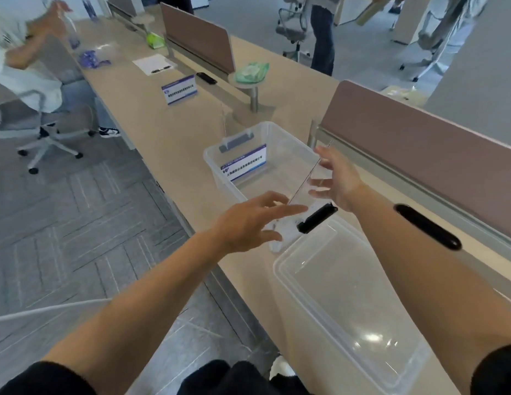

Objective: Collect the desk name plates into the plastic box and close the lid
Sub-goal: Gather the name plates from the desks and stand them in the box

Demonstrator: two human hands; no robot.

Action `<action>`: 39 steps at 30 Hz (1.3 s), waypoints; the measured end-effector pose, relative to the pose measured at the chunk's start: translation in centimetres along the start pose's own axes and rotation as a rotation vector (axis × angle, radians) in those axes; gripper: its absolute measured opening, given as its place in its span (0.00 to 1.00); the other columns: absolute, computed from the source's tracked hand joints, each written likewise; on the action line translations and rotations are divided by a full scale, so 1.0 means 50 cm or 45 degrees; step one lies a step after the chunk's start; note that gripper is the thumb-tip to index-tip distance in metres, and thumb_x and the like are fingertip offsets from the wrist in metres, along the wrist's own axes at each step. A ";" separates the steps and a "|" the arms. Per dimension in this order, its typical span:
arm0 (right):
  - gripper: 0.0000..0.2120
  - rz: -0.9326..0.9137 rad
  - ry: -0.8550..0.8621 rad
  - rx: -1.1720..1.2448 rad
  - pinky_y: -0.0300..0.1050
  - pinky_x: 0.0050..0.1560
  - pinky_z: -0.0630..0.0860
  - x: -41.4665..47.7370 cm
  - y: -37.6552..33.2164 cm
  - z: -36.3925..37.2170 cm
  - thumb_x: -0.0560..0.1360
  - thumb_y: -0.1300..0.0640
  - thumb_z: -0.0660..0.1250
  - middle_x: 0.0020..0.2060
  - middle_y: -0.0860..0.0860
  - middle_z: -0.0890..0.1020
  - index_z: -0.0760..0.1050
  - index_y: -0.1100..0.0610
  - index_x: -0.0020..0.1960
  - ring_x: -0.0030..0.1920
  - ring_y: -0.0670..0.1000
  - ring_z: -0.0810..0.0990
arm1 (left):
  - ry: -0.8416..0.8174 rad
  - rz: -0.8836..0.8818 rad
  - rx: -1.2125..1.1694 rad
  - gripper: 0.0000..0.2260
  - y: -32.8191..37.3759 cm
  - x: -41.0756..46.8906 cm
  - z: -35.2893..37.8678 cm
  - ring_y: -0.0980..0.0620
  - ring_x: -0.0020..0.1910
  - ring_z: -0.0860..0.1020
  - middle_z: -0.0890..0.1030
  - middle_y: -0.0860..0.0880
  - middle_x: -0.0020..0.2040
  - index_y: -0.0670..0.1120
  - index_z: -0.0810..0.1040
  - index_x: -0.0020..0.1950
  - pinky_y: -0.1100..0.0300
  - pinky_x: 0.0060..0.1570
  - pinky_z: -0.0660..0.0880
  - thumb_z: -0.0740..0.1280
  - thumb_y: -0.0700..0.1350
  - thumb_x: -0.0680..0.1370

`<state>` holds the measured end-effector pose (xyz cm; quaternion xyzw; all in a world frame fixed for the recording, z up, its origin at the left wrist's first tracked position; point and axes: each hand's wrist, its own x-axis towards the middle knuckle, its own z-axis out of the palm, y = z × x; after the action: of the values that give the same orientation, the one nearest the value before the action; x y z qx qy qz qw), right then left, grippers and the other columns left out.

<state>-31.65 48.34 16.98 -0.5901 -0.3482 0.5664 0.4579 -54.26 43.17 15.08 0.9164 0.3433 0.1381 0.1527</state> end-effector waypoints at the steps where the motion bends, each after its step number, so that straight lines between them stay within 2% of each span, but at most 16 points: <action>1: 0.21 0.002 -0.002 0.007 0.61 0.54 0.80 0.017 -0.005 0.010 0.73 0.39 0.68 0.60 0.48 0.76 0.75 0.48 0.61 0.56 0.63 0.80 | 0.011 -0.018 -0.013 0.35 -0.010 0.007 -0.005 0.53 0.53 0.78 0.71 0.50 0.68 0.62 0.61 0.75 0.58 0.53 0.77 0.74 0.50 0.73; 7: 0.22 0.018 0.002 -0.009 0.57 0.49 0.81 0.108 -0.022 0.085 0.73 0.40 0.68 0.57 0.48 0.77 0.75 0.48 0.63 0.50 0.61 0.80 | -0.005 -0.078 -0.117 0.38 -0.112 0.034 -0.044 0.52 0.62 0.74 0.69 0.51 0.71 0.63 0.61 0.75 0.61 0.55 0.71 0.76 0.52 0.70; 10: 0.23 0.025 0.038 -0.038 0.56 0.47 0.82 0.152 -0.028 0.130 0.71 0.39 0.68 0.59 0.49 0.77 0.75 0.48 0.63 0.50 0.62 0.82 | -0.132 -0.068 -0.139 0.45 -0.188 0.052 -0.058 0.55 0.66 0.70 0.61 0.54 0.75 0.72 0.50 0.72 0.60 0.58 0.69 0.78 0.50 0.69; 12: 0.20 0.002 0.090 -0.050 0.55 0.47 0.81 0.173 -0.040 0.157 0.72 0.39 0.67 0.59 0.49 0.78 0.76 0.47 0.60 0.48 0.60 0.83 | -0.175 -0.003 -0.126 0.48 -0.233 0.063 -0.065 0.54 0.65 0.71 0.58 0.53 0.77 0.75 0.44 0.70 0.57 0.59 0.71 0.77 0.49 0.70; 14: 0.16 -0.012 0.167 -0.053 0.55 0.50 0.79 0.192 -0.054 0.192 0.75 0.39 0.65 0.58 0.48 0.77 0.75 0.46 0.57 0.46 0.57 0.83 | -0.178 0.080 -0.162 0.47 -0.284 0.074 -0.080 0.52 0.66 0.72 0.56 0.51 0.78 0.74 0.43 0.70 0.55 0.62 0.71 0.75 0.48 0.72; 16: 0.17 -0.017 0.232 -0.085 0.56 0.53 0.79 0.207 -0.071 0.228 0.75 0.39 0.64 0.60 0.48 0.76 0.74 0.45 0.60 0.47 0.57 0.83 | -0.170 0.122 -0.224 0.46 -0.336 0.080 -0.097 0.51 0.69 0.69 0.56 0.52 0.79 0.75 0.43 0.71 0.54 0.64 0.70 0.75 0.47 0.73; 19: 0.25 -0.039 0.326 -0.098 0.56 0.54 0.78 0.218 -0.091 0.274 0.73 0.37 0.63 0.62 0.47 0.74 0.72 0.47 0.66 0.48 0.55 0.81 | -0.163 0.197 -0.255 0.46 -0.403 0.090 -0.122 0.50 0.71 0.69 0.58 0.54 0.78 0.75 0.44 0.72 0.51 0.64 0.73 0.74 0.45 0.75; 22: 0.32 -0.072 0.396 -0.109 0.55 0.55 0.76 0.230 -0.098 0.306 0.67 0.34 0.61 0.58 0.42 0.73 0.69 0.46 0.68 0.51 0.53 0.78 | -0.133 0.279 -0.267 0.44 -0.447 0.100 -0.149 0.54 0.70 0.68 0.63 0.59 0.75 0.72 0.47 0.74 0.50 0.62 0.75 0.73 0.42 0.75; 24: 0.32 -0.089 0.413 -0.102 0.55 0.57 0.76 0.240 -0.097 0.312 0.69 0.32 0.60 0.56 0.39 0.72 0.67 0.45 0.69 0.51 0.53 0.78 | -0.128 0.303 -0.248 0.44 -0.465 0.109 -0.158 0.54 0.69 0.69 0.65 0.59 0.75 0.72 0.45 0.73 0.51 0.61 0.74 0.71 0.41 0.76; 26: 0.27 -0.103 0.428 -0.071 0.57 0.58 0.76 0.254 -0.098 0.305 0.75 0.34 0.60 0.55 0.38 0.72 0.67 0.45 0.70 0.52 0.54 0.78 | -0.123 0.302 -0.229 0.46 -0.483 0.126 -0.153 0.51 0.64 0.74 0.67 0.58 0.74 0.76 0.41 0.70 0.50 0.57 0.77 0.70 0.39 0.76; 28: 0.27 -0.115 0.433 -0.039 0.55 0.54 0.76 0.268 -0.103 0.294 0.76 0.35 0.61 0.54 0.38 0.72 0.67 0.47 0.70 0.51 0.55 0.78 | -0.147 0.262 -0.270 0.48 -0.495 0.147 -0.142 0.50 0.61 0.76 0.68 0.58 0.74 0.78 0.38 0.69 0.50 0.55 0.78 0.70 0.39 0.76; 30: 0.31 -0.120 0.456 0.001 0.53 0.50 0.76 0.291 -0.107 0.283 0.70 0.35 0.62 0.55 0.40 0.73 0.68 0.48 0.69 0.49 0.55 0.78 | -0.200 0.171 -0.387 0.47 -0.498 0.174 -0.133 0.54 0.65 0.73 0.67 0.60 0.73 0.74 0.39 0.72 0.53 0.60 0.75 0.72 0.43 0.76; 32: 0.31 -0.105 0.481 0.070 0.52 0.48 0.76 0.316 -0.104 0.274 0.68 0.35 0.62 0.55 0.40 0.73 0.70 0.47 0.68 0.48 0.55 0.78 | -0.285 0.027 -0.534 0.47 -0.500 0.198 -0.120 0.57 0.71 0.65 0.60 0.60 0.76 0.63 0.42 0.78 0.57 0.68 0.68 0.74 0.48 0.74; 35: 0.31 -0.091 0.470 0.209 0.54 0.52 0.78 0.364 -0.083 0.253 0.69 0.35 0.63 0.59 0.43 0.74 0.71 0.48 0.68 0.49 0.56 0.80 | -0.374 -0.148 -0.467 0.42 -0.504 0.233 -0.098 0.55 0.77 0.57 0.56 0.55 0.79 0.54 0.47 0.80 0.57 0.74 0.57 0.70 0.56 0.76; 37: 0.29 -0.095 0.414 0.260 0.57 0.58 0.77 0.389 -0.072 0.251 0.71 0.36 0.64 0.60 0.44 0.74 0.71 0.48 0.68 0.51 0.54 0.80 | -0.378 -0.205 -0.361 0.31 -0.512 0.252 -0.087 0.51 0.76 0.60 0.62 0.51 0.78 0.51 0.54 0.80 0.60 0.71 0.56 0.64 0.50 0.80; 39: 0.31 -0.072 0.336 0.232 0.57 0.62 0.76 0.415 -0.067 0.248 0.68 0.36 0.65 0.60 0.42 0.73 0.69 0.45 0.69 0.55 0.54 0.78 | -0.395 -0.253 -0.324 0.26 -0.522 0.269 -0.074 0.48 0.74 0.64 0.66 0.48 0.75 0.49 0.59 0.78 0.57 0.71 0.60 0.60 0.43 0.80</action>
<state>-41.15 70.58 13.64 -0.6055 -0.2487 0.5000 0.5671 -61.13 71.61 10.68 0.8616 0.3842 0.0218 0.3310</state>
